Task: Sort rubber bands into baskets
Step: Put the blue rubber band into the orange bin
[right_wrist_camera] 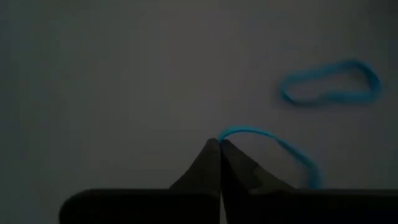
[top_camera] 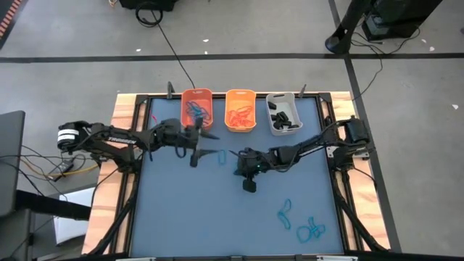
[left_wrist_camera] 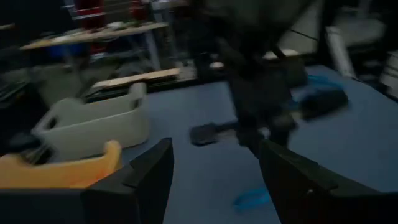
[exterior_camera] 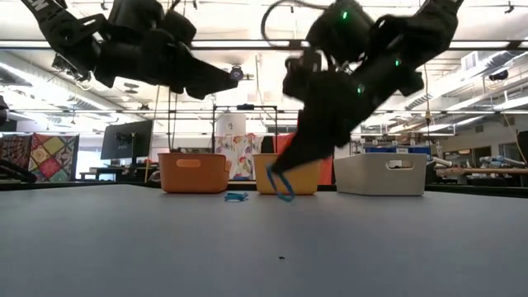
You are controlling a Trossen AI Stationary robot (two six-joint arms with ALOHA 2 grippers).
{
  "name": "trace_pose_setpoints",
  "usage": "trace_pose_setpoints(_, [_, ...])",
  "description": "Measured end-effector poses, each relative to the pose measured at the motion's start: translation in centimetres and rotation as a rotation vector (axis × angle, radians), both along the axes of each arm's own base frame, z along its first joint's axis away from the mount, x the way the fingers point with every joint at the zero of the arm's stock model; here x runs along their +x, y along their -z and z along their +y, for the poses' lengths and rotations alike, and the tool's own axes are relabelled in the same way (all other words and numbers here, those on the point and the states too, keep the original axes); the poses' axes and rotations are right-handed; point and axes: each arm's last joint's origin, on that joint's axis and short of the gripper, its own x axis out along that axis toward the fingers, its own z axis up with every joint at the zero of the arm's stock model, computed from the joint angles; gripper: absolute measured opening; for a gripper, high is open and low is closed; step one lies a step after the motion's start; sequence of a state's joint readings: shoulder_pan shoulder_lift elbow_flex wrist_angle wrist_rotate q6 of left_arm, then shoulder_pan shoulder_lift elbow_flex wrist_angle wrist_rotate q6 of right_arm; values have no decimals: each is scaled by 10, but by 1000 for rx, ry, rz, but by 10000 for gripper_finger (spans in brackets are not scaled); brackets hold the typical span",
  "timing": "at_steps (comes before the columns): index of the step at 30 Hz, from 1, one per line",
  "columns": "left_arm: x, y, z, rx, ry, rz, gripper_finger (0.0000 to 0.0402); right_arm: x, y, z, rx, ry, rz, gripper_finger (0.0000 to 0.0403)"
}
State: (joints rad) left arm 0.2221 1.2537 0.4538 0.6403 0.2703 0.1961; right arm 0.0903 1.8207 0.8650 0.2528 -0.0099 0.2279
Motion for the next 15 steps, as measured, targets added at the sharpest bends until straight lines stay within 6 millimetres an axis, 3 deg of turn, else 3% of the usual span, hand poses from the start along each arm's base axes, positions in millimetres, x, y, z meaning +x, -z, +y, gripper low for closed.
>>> trace_pose_setpoints(7, [11, 12, -29, 58, 143, 16, 236, -1, -38, 17, 86, -126, -181, 4])
trace_pose_setpoints(15, [24, 23, -45, 92, 241, -31, 236, -6, -62, 27, 89, -148, -282, 3])
